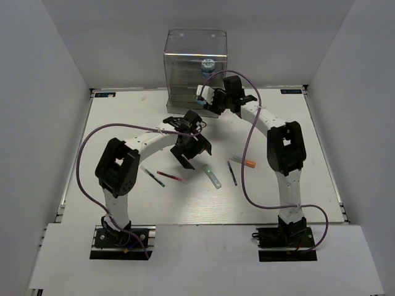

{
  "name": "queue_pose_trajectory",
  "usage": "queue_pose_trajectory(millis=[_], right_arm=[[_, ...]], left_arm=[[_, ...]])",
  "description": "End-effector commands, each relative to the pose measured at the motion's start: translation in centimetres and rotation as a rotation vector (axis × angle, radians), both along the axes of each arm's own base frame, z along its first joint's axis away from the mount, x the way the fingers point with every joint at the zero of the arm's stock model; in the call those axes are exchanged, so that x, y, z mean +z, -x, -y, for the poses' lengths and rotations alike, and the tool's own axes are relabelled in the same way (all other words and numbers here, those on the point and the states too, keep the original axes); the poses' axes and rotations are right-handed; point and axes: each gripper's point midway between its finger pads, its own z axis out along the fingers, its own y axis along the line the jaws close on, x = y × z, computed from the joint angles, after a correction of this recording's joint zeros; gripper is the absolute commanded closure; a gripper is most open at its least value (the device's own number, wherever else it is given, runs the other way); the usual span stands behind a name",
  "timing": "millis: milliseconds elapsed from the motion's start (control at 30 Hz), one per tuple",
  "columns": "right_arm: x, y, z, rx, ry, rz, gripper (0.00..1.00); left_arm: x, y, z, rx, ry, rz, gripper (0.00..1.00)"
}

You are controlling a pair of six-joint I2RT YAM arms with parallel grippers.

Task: Sort the stationery into containers
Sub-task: Place the pen in the drawer, then pick up the pen from the center of the board.

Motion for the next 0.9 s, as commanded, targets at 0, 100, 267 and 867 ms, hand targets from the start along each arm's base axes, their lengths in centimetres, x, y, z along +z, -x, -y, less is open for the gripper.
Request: queue_pose_trajectory(millis=[0, 100, 267, 867], right_arm=[[4.7, 1.6, -0.1, 0.011, -0.080, 0.073, 0.45], [5.5, 2.3, 0.3, 0.001, -0.105, 0.074, 0.42], [8.3, 3.2, 1.6, -0.108, -0.241, -0.031, 0.48], [6.4, 10.6, 10.9, -0.355, -0.398, -0.229, 0.41]], left_arm=[[0.3, 0.7, 1.6, -0.009, -0.003, -0.034, 0.00], [-0.1, 1.3, 2.5, -0.032, -0.019, -0.053, 0.00], [-0.5, 1.8, 2.8, -0.049, -0.075, -0.067, 0.00], [-5.6, 4.0, 4.1, -0.123, -0.223, -0.206, 0.34]])
